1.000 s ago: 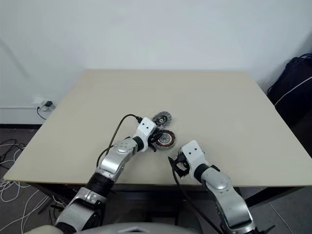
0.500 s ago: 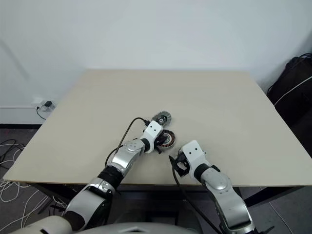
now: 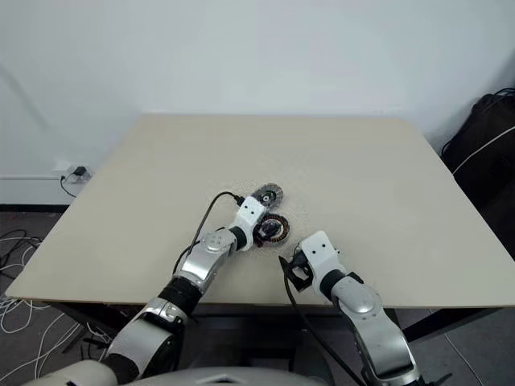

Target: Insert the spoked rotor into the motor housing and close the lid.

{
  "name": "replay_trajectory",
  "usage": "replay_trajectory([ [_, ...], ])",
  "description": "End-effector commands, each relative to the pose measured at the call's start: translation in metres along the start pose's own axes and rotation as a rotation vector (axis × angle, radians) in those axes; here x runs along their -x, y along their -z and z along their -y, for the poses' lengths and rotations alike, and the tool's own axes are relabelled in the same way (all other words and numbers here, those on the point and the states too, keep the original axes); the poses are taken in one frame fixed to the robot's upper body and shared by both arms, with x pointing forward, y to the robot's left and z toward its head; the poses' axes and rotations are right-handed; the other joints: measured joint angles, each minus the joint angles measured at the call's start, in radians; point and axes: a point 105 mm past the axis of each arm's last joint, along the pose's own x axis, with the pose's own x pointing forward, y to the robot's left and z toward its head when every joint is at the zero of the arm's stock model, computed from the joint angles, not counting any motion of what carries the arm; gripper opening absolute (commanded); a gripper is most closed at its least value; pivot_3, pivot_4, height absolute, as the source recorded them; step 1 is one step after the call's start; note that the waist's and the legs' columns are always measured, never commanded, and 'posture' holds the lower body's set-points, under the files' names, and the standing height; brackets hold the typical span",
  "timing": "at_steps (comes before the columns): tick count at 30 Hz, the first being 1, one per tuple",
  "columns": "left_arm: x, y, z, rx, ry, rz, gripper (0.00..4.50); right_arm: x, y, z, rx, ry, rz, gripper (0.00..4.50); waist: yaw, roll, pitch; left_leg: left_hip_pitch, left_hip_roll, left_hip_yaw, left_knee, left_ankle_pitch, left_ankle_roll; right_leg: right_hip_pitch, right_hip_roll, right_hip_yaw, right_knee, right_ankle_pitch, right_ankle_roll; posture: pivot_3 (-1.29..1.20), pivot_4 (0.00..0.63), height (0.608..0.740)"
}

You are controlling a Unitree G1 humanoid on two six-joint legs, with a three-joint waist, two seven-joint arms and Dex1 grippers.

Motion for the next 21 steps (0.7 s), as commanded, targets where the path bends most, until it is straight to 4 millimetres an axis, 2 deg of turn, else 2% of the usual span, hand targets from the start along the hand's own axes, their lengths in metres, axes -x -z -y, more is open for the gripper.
replay_trajectory([
  [1,0.012,-0.024,-0.005,-0.019,-0.013,0.091,1.9,0.0,-0.014,-0.001,0.014,-0.008,0.059,4.5,-0.002,0.0,0.0,0.0,0.0,0.0,0.0,0.0,0.0,0.0,0.0,0.0,0.0,0.0,0.0,0.0,0.0,0.74],
  [2,0.016,-0.024,-0.007,-0.018,-0.02,0.095,1.57,0.0,-0.015,-0.001,0.012,-0.01,0.059,4.5,-0.003,0.0,0.0,0.0,0.0,0.0,0.0,0.0,0.0,0.0,0.0,0.0,0.0,0.0,0.0,0.0,0.0,0.74],
  [3,0.019,-0.024,-0.008,-0.017,-0.027,0.098,1.25,0.0,-0.014,-0.001,0.011,-0.01,0.057,4.32,-0.003,0.001,0.0,0.0,0.0,0.0,0.0,0.0,0.0,0.0,0.0,0.0,0.0,0.0,0.0,0.0,0.0,0.74],
  [6,0.036,-0.018,-0.012,-0.02,-0.045,0.097,0.22,-0.004,-0.012,0.0,0.009,0.002,0.03,3.54,-0.004,0.001,-0.001,0.0,0.0,0.0,0.0,0.0,0.0,0.0,0.0,0.0,0.0,0.0,0.0,0.0,0.0,0.74],
  [7,0.042,-0.015,-0.013,-0.023,-0.052,0.094,0.0,-0.006,-0.011,0.001,0.01,0.008,0.021,3.23,-0.004,0.001,-0.001,0.0,0.0,0.0,0.0,0.0,0.0,0.0,0.0,0.001,0.0,0.0,0.0,0.0,0.0,0.74],
  [13,0.074,0.008,-0.015,-0.048,-0.064,0.047,0.0,-0.026,-0.02,0.004,0.011,0.027,0.007,1.19,-0.005,0.002,-0.001,0.001,0.001,0.0,0.0,-0.001,0.001,0.0,0.001,0.001,0.001,0.001,-0.002,0.0,0.0,0.74],
  [16,0.089,0.025,-0.013,-0.053,-0.068,0.0,0.0,-0.044,-0.024,0.005,0.015,0.051,-0.033,0.22,-0.004,0.002,-0.001,0.001,0.001,0.0,0.0,-0.001,0.001,0.0,0.001,0.001,0.001,0.002,-0.003,0.0,0.0,0.74],
  [17,0.093,0.029,-0.011,-0.055,-0.067,-0.006,0.0,-0.05,-0.026,0.005,0.019,0.054,-0.046,0.04,-0.005,0.002,-0.001,0.001,0.001,0.0,0.0,0.0,0.001,0.0,0.002,0.001,0.001,0.002,-0.004,0.0,0.0,0.74],
  [21,0.104,0.036,-0.004,-0.037,-0.093,-0.005,0.0,-0.07,-0.037,0.0,0.041,0.043,-0.07,0.04,-0.005,0.003,-0.002,0.001,0.001,0.0,-0.001,0.0,0.001,0.0,0.002,0.0,0.001,0.002,-0.004,0.0,0.0,0.74],
])
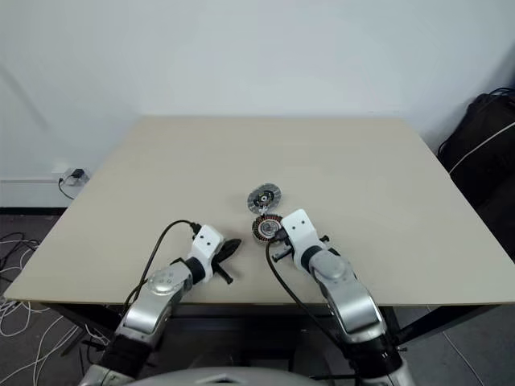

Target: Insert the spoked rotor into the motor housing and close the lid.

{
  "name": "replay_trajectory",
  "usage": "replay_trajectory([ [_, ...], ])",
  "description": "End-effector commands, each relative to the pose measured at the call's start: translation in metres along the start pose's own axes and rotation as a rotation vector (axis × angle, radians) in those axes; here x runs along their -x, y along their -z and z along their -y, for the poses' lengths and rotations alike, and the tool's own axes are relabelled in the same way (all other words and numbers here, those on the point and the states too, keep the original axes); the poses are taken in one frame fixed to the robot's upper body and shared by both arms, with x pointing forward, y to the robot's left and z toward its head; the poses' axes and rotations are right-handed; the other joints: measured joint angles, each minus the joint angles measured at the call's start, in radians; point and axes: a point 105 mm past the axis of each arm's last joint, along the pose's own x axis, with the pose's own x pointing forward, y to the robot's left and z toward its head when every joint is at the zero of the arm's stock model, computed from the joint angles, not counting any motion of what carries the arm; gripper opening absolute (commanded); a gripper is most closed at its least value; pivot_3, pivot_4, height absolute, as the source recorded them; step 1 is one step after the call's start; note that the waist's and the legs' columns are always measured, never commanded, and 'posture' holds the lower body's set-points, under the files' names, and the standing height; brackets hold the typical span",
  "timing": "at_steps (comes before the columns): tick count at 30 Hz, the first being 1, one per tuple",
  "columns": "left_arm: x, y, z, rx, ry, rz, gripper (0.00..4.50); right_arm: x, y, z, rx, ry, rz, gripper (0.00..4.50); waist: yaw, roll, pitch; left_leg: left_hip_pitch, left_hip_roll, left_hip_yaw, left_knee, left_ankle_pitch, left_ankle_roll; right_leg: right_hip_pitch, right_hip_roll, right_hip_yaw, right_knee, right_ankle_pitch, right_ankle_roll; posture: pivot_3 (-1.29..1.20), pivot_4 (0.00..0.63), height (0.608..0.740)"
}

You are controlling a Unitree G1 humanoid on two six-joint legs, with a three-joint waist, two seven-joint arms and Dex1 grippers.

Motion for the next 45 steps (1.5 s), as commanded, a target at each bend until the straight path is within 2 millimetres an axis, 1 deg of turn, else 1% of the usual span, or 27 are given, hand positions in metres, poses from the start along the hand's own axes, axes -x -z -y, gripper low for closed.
replay_trajectory([
  [1,0.006,-0.018,0.003,-0.039,-0.021,0.082,0.0,-0.013,-0.02,-0.003,0.037,0.004,0.017,0.04,0.0,0.0,0.0,0.0,0.0,0.0,0.0,0.0,0.0,0.0,0.0,0.0,0.0,0.0,0.0,0.0,0.0,0.74],
  [5,0.016,-0.006,0.013,-0.053,0.006,0.048,0.0,-0.033,-0.034,-0.006,0.048,-0.004,-0.015,0.04,-0.009,0.002,-0.001,0.0,0.0,0.0,-0.001,0.0,0.0,-0.001,0.0,0.0,0.0,0.0,0.0,0.0,0.0,0.74],
  [9,0.02,-0.002,0.017,-0.044,0.008,0.04,0.0,-0.045,-0.041,-0.006,0.069,-0.013,-0.04,0.04,-0.013,0.002,-0.001,0.0,0.0,0.0,-0.001,0.0,-0.001,-0.001,0.001,-0.001,0.001,0.001,-0.001,0.0,0.0,0.74],
  [13,0.02,-0.001,0.018,-0.035,0.006,0.038,0.0,-0.055,-0.04,-0.011,0.085,-0.053,-0.085,0.04,-0.018,0.003,-0.001,0.0,0.0,0.0,-0.002,0.0,-0.001,-0.001,0.001,-0.001,0.001,0.001,-0.001,0.0,0.0,0.74],
  [18,0.018,-0.003,0.019,-0.018,0.008,0.049,0.0,-0.062,-0.037,-0.016,0.087,-0.075,-0.118,0.04,-0.025,0.004,-0.002,0.0,0.0,0.0,-0.004,0.001,-0.001,-0.003,0.001,0.0,0.001,0.001,-0.002,0.0,0.0,0.74],
  [25,0.015,-0.003,0.022,-0.019,0.032,0.045,0.0,-0.065,-0.038,-0.021,0.083,-0.086,-0.123,0.04,-0.027,0.005,-0.002,0.0,0.0,0.0,-0.005,0.001,-0.002,-0.004,0.001,0.0,0.002,0.001,-0.002,0.0,0.0,0.74],
  [30,0.012,-0.005,0.024,-0.014,0.042,0.049,0.0,-0.067,-0.034,-0.02,0.093,-0.084,-0.147,0.04,-0.033,0.005,-0.002,0.0,0.0,0.0,-0.005,0.001,-0.002,-0.004,0.001,0.0,0.003,0.001,-0.002,0.0,0.0,0.74],
  [37,0.01,-0.006,0.025,-0.014,0.041,0.049,0.0,-0.066,-0.02,-0.012,0.112,-0.07,-0.212,0.04,-0.042,0.006,-0.002,0.0,0.0,0.0,-0.005,0.001,-0.003,-0.004,0.001,0.0,0.003,0.001,-0.002,0.0,0.0,0.74],
  [45,0.009,-0.007,0.027,-0.01,0.046,0.049,0.0,-0.062,-0.019,-0.003,0.149,-0.05,-0.225,0.04,-0.044,0.009,-0.004,0.0,0.0,0.0,-0.005,0.001,-0.002,-0.004,0.001,0.0,0.004,0.001,-0.002,0.0,0.0,0.74],
])
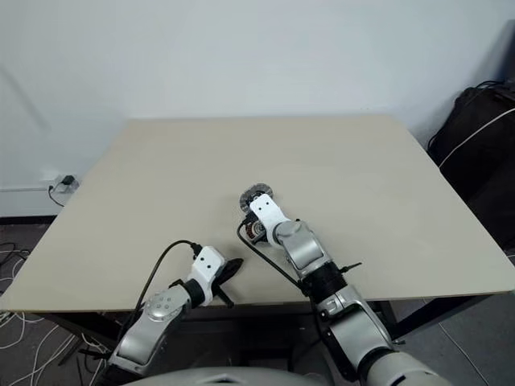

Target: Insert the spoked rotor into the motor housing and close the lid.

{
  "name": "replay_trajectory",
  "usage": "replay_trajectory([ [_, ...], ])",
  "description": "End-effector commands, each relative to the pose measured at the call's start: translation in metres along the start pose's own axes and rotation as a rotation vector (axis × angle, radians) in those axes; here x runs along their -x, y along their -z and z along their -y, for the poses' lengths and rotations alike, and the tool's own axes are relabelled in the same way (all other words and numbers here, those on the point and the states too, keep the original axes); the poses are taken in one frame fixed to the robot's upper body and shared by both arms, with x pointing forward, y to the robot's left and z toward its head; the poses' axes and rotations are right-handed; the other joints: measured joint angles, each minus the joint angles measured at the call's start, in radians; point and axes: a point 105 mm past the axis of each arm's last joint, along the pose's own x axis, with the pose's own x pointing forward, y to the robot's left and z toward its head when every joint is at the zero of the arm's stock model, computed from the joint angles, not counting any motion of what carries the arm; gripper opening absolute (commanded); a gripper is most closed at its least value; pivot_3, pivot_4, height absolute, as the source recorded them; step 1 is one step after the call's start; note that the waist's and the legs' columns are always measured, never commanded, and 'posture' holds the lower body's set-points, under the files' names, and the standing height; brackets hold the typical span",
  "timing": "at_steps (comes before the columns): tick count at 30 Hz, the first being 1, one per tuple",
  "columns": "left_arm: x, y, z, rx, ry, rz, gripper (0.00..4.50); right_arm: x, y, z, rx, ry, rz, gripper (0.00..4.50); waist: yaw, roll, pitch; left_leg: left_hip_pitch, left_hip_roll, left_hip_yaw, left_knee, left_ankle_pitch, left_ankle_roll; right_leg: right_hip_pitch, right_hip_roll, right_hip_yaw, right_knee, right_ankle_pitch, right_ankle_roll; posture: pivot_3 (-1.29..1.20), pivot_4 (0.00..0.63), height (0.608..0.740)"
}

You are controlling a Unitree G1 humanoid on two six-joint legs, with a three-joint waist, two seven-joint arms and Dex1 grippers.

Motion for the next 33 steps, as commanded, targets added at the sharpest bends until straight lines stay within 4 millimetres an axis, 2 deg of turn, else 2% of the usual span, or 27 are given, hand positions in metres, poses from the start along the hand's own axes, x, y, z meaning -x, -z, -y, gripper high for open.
replay_trajectory([
  [1,-0.003,-0.017,-0.001,-0.017,-0.001,0.055,0.0,0.007,-0.011,0.01,0.027,0.035,0.035,0.04,0.0,0.0,0.0,0.0,0.0,0.0,0.0,0.0,0.0,0.0,0.0,0.0,0.0,0.0,0.0,0.0,0.0,0.74],
  [6,-0.004,-0.017,0.001,-0.018,0.005,0.052,0.0,0.01,-0.014,0.009,0.033,0.037,0.058,0.04,-0.001,0.0,0.0,0.0,0.0,0.0,0.0,0.0,0.0,0.0,0.0,0.0,0.0,0.0,0.0,0.0,0.0,0.74],
  [15,-0.006,-0.019,0.002,-0.019,0.016,0.053,0.0,0.006,-0.017,-0.007,0.05,-0.001,0.083,0.04,-0.003,0.001,0.0,0.0,0.0,0.0,0.0,0.0,0.0,0.0,0.0,0.0,0.0,0.0,0.0,0.0,0.0,0.74],
  [23,-0.004,-0.018,0.004,-0.008,0.01,0.049,0.0,0.006,-0.029,-0.02,0.067,-0.048,0.155,0.04,-0.003,0.001,0.0,0.0,0.0,-0.001,-0.001,0.0,-0.001,-0.001,0.001,0.0,0.0,0.0,0.0,0.0,0.0,0.74],
  [33,-0.002,-0.017,0.003,-0.006,0.006,0.046,0.0,0.005,-0.031,-0.02,0.072,-0.039,0.172,0.04,-0.002,0.001,0.0,0.0,0.0,-0.001,-0.001,0.0,-0.001,-0.001,0.001,0.0,0.0,0.0,0.0,0.0,0.0,0.74],
])
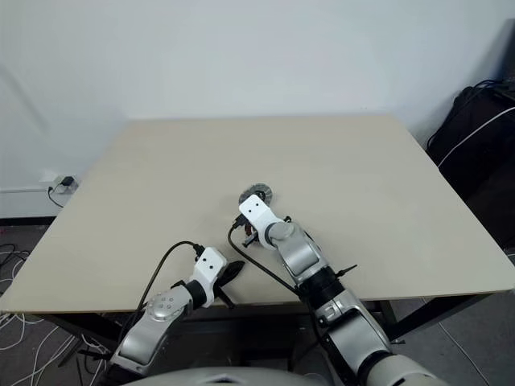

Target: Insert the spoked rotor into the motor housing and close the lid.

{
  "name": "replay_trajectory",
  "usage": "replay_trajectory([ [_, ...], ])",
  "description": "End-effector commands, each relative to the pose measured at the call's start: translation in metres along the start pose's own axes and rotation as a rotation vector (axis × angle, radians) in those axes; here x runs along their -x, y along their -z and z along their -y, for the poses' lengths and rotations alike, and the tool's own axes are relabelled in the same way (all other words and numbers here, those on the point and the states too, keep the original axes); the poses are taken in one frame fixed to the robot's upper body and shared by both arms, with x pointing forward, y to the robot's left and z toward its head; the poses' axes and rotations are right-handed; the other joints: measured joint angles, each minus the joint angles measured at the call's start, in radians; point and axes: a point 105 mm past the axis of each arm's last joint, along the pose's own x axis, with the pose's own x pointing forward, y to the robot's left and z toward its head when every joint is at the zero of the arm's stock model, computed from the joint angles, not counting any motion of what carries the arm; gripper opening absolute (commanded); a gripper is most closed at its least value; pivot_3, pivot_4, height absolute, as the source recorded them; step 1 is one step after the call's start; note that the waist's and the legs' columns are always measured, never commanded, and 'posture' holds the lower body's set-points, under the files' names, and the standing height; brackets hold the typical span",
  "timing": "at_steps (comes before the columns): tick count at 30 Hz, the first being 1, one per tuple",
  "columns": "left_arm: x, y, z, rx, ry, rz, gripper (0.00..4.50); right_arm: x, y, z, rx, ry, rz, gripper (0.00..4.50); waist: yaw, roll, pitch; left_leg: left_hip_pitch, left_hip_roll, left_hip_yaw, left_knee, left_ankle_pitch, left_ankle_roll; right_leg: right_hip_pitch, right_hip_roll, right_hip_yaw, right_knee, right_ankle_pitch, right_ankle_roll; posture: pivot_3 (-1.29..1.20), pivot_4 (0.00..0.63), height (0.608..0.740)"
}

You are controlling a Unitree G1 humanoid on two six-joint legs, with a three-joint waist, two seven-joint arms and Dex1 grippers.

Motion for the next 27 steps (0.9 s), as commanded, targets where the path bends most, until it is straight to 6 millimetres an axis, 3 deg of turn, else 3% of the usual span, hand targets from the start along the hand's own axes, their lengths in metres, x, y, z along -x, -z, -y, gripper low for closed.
replay_trajectory([
  [1,0.0,-0.021,0.001,-0.023,0.002,0.073,0.0,0.003,-0.013,0.005,0.003,0.031,0.058,0.04,0.0,0.0,0.0,0.0,0.0,0.0,0.0,0.0,0.0,0.0,0.0,0.0,0.0,0.0,0.0,0.0,0.0,0.74],
  [6,-0.001,-0.021,0.002,-0.023,0.008,0.071,0.0,0.004,-0.007,0.015,0.001,0.078,0.029,0.04,0.0,0.0,0.0,0.0,0.0,0.0,0.0,0.0,0.0,0.0,0.0,0.0,0.0,0.0,0.0,0.0,0.0,0.74],
  [27,-0.001,-0.02,0.001,-0.025,0.005,0.07,0.0,-0.002,0.005,0.004,0.017,0.041,-0.015,0.04,0.0,0.0,0.0,0.0,0.0,0.0,0.0,0.0,0.0,0.0,0.0,0.0,0.0,0.0,0.0,0.0,0.0,0.74],
])
